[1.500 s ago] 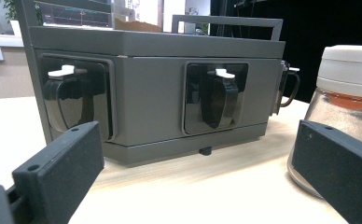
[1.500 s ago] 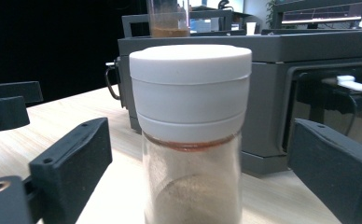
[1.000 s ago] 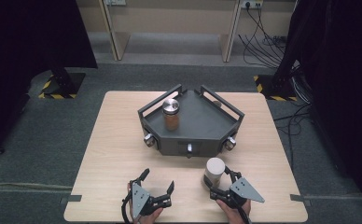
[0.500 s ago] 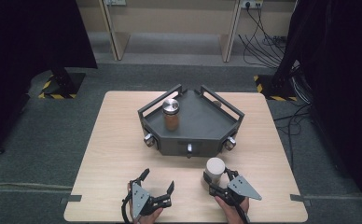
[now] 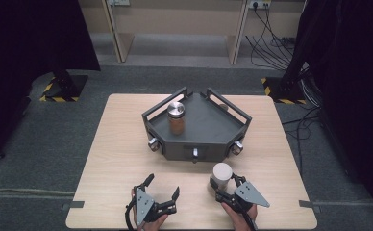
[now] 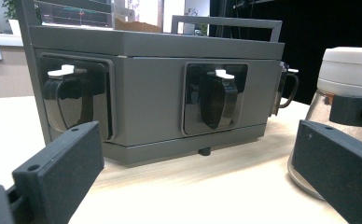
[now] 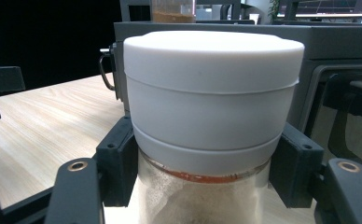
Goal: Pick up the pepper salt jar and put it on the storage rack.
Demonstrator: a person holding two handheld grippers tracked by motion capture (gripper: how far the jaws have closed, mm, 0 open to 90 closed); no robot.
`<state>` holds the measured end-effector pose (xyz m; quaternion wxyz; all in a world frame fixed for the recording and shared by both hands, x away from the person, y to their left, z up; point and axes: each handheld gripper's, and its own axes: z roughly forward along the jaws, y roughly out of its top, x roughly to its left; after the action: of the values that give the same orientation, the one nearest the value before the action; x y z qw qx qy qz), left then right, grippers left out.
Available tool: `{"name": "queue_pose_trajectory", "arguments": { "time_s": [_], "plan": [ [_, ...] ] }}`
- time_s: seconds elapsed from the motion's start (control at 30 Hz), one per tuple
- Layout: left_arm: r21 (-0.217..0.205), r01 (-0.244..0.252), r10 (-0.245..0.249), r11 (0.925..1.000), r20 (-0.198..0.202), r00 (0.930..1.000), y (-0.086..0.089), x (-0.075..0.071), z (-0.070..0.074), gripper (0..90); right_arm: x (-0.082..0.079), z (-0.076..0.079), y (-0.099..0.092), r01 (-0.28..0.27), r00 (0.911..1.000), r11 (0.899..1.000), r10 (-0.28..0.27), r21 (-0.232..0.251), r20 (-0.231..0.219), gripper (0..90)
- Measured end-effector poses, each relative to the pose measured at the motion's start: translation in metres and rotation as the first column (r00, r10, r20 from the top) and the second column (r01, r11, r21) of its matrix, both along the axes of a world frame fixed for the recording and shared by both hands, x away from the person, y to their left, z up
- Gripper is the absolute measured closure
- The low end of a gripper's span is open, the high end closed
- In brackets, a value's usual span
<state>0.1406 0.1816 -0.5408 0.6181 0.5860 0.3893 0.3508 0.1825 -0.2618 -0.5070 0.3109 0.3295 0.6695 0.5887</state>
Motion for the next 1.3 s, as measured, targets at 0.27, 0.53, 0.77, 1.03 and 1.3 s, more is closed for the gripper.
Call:
{"name": "queue_pose_trajectory", "arguments": {
  "time_s": [0.27, 0.53, 0.77, 1.03, 1.3],
  "plan": [
    [0.002, -0.001, 0.001, 1.0, 0.0, 1.0, 0.0, 0.0, 0.0, 1.5, -0.002, 0.005, -0.001, 0.003, 0.9999, 1.0, -0.003, 0.003, 0.013, 35.3],
    [0.002, -0.002, 0.002, 1.0, -0.002, 1.0, -0.001, 0.0, 0.0, 1.6, -0.004, 0.011, -0.002, -0.005, 0.9997, 1.0, 0.005, 0.009, 0.023, 35.4],
    [0.002, -0.002, 0.002, 1.0, -0.003, 1.0, -0.001, 0.0, 0.001, 1.5, -0.006, 0.021, -0.002, -0.02, 0.9996, 1.0, 0.02, 0.012, 0.022, 35.4],
    [0.003, -0.002, 0.002, 1.0, -0.007, 1.0, -0.001, 0.001, 0.001, 1.5, -0.007, 0.037, -0.003, -0.029, 0.9995, 1.0, 0.029, 0.009, 0.012, 35.4],
    [0.002, -0.003, 0.003, 1.0, -0.011, 0.9999, -0.001, 0.001, 0.002, 1.5, -0.005, 0.051, -0.003, -0.032, 0.9993, 0.999, 0.031, 0.015, 0.02, 35.4]
  ]
}}
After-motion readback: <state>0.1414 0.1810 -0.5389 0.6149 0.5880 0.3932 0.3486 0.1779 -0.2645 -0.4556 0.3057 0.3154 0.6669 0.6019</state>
